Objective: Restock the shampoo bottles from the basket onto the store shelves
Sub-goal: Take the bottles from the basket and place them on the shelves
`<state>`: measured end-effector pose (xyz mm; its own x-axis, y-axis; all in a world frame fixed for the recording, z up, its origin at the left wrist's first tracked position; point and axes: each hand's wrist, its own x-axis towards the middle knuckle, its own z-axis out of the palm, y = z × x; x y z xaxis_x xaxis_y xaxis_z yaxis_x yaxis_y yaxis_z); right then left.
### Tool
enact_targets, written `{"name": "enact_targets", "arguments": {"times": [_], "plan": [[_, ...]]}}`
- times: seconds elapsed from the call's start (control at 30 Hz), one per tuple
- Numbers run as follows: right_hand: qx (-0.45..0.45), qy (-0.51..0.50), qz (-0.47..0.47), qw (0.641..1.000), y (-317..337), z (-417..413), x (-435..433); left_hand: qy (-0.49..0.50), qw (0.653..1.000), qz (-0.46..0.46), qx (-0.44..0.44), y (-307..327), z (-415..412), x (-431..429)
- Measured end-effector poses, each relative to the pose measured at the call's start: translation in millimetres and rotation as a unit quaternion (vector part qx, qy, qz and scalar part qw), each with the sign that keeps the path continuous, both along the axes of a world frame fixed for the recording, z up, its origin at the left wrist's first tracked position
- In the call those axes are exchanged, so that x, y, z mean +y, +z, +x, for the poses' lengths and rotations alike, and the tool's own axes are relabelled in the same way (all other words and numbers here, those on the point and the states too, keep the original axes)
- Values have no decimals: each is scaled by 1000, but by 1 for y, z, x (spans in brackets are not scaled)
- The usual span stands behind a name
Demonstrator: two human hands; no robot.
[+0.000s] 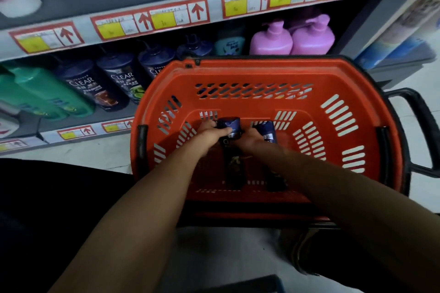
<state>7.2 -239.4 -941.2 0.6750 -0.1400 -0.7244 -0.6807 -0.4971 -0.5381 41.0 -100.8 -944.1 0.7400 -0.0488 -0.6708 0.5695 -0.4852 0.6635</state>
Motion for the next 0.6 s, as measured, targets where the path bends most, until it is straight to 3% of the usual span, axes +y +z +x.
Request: {"name": "enact_targets", "arguments": {"times": [0.17,0.37,0.6], "plan": [[-63,-84,16,994,40,-10,-9,-13,999,-39,-29,57,-3,-6],[-181,-124,13,976,115,-7,-28,-62,983,-53,-164,149,-3,-13],[-283,-130,99,945,212,-22,-51,-93,951,-104,-275,233,-6,-22]]}}
